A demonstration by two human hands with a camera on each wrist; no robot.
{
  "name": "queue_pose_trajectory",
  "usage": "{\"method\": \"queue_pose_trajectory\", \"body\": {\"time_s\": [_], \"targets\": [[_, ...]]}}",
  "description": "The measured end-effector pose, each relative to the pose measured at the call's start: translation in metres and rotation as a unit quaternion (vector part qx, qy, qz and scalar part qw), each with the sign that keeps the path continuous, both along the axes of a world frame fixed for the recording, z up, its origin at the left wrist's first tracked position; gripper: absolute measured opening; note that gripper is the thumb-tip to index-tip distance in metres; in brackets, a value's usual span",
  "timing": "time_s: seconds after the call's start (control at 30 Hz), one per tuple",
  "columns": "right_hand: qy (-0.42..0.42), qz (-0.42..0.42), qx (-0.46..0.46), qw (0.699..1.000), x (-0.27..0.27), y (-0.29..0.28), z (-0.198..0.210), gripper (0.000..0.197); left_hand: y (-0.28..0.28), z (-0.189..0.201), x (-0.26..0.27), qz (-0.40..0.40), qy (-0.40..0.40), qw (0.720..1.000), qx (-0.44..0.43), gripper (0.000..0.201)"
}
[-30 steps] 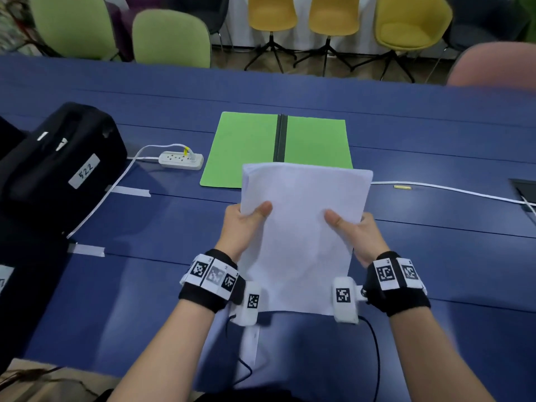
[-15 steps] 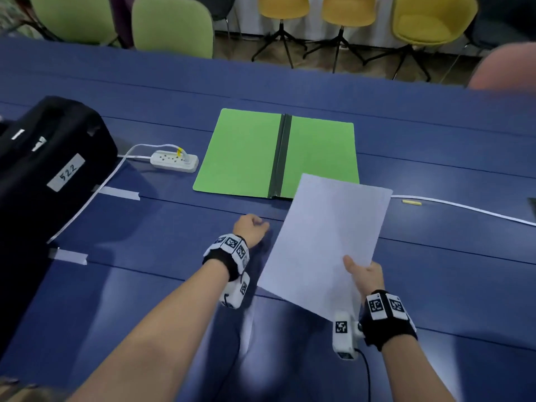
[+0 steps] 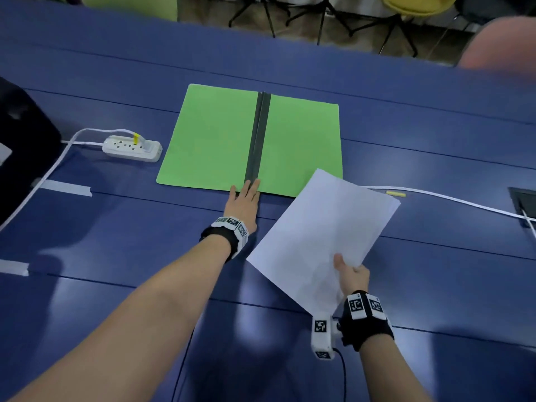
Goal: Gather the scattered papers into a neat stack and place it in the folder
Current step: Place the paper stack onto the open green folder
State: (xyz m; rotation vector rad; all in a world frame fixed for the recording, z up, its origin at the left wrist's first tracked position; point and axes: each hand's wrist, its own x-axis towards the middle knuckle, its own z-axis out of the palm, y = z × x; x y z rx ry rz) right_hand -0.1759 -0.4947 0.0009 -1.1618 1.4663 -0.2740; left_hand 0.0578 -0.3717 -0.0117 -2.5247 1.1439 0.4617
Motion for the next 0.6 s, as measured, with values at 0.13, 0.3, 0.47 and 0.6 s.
{"method": "queue_pose_trajectory", "body": {"time_s": [0.13,0.3,0.47,0.6], "targets": [[-0.026,-0.001,-0.003,1.0,-0.016,-0.002,0.011,0.008,0.008,0.002,-0.013,-0.006,0.008,1.0,-0.021,0.077],[-0.052,0.031,-0.016,0.998,-0.047,0.0,0.029,0.005,0.049,0.001,-0.045,-0.033,0.039,0.998,-0.039,0.078],[-0.03,0.09,-0.033,0.995,-0.059,0.01,0.04,0.015,0.105,0.0,-0.106,-0.063,0.066,0.993,-0.068,0.071],[-0.022,0.105,-0.022,0.994,-0.065,0.029,0.037,0.013,0.158,-0.003,-0.166,-0.103,0.105,0.986,-0.081,0.048]]}}
